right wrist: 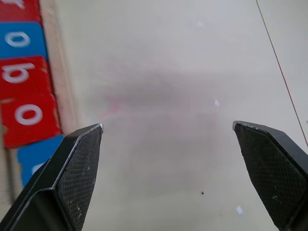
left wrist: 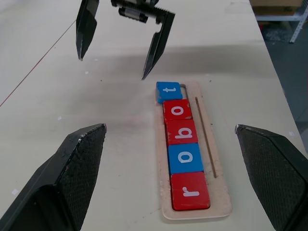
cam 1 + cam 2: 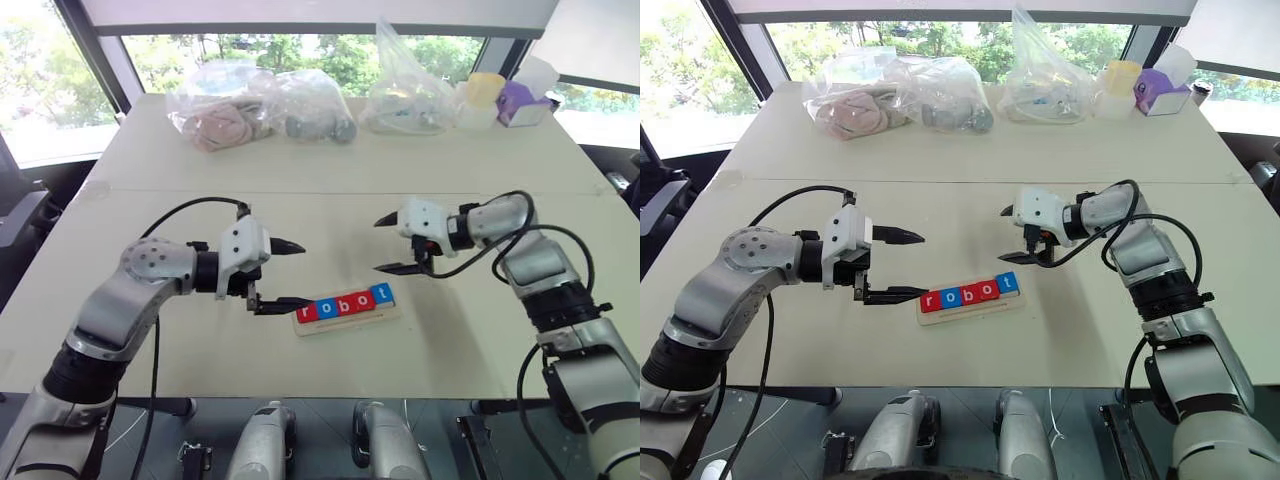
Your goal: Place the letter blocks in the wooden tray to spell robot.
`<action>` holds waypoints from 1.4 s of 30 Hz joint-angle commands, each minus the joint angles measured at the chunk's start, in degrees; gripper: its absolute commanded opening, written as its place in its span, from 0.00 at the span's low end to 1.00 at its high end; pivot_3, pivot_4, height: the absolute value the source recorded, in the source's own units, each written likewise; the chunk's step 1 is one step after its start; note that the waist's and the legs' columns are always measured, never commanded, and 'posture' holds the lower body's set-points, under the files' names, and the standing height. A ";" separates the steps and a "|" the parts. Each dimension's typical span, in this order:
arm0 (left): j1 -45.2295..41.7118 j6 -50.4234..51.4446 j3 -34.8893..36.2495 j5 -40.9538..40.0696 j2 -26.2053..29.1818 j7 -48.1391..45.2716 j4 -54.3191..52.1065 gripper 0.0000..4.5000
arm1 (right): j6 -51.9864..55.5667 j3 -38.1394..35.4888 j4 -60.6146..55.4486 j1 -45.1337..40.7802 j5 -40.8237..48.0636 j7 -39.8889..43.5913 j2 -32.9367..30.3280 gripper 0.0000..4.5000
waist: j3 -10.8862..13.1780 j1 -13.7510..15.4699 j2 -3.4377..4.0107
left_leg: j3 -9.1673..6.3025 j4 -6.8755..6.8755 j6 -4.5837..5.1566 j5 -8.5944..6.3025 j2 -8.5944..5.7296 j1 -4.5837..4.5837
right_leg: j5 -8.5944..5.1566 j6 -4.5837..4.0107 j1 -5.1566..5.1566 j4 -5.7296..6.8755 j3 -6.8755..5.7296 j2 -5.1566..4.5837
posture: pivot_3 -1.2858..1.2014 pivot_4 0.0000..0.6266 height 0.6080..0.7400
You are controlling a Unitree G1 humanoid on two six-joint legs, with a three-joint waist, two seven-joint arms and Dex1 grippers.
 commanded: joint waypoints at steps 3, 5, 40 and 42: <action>-0.45 -0.14 1.48 -1.11 0.62 -0.63 -1.95 1.00 | -4.42 -0.38 0.69 0.76 -1.40 -2.75 0.57 0.99 | 0.00 -0.13 0.00 | -0.01 0.00 0.00 0.00 0.01 0.01 | 0.02 0.04 -0.01 0.02 0.00 0.03 | 0.52 0.24 1.00; -0.46 -0.04 1.47 -1.18 0.73 -0.73 -2.05 1.00 | -5.04 -0.19 0.85 1.15 -1.54 -2.65 0.52 0.99 | 0.00 -0.17 0.00 | -0.02 0.00 -0.01 0.01 0.02 0.02 | 0.04 0.06 -0.01 0.03 0.00 0.05 | 0.52 0.24 1.00; 6.91 2.46 6.75 -3.63 6.01 -1.11 -6.34 1.00 | 31.73 -22.69 -42.48 28.23 20.62 -2.04 -15.80 0.99 | -0.01 0.16 0.03 | -0.06 -0.02 -0.03 0.00 0.15 0.02 | -0.03 -0.16 -0.01 0.01 -0.02 0.06 | 0.52 0.24 1.00; 7.64 3.41 7.81 -4.48 6.70 -0.91 -6.93 1.00 | 35.49 -25.85 -47.51 32.78 23.27 -2.37 -17.48 0.99 | -0.02 0.11 0.03 | -0.04 0.00 -0.03 0.00 0.16 0.03 | 0.00 -0.20 -0.01 -0.02 -0.01 0.05 | 0.52 0.24 1.00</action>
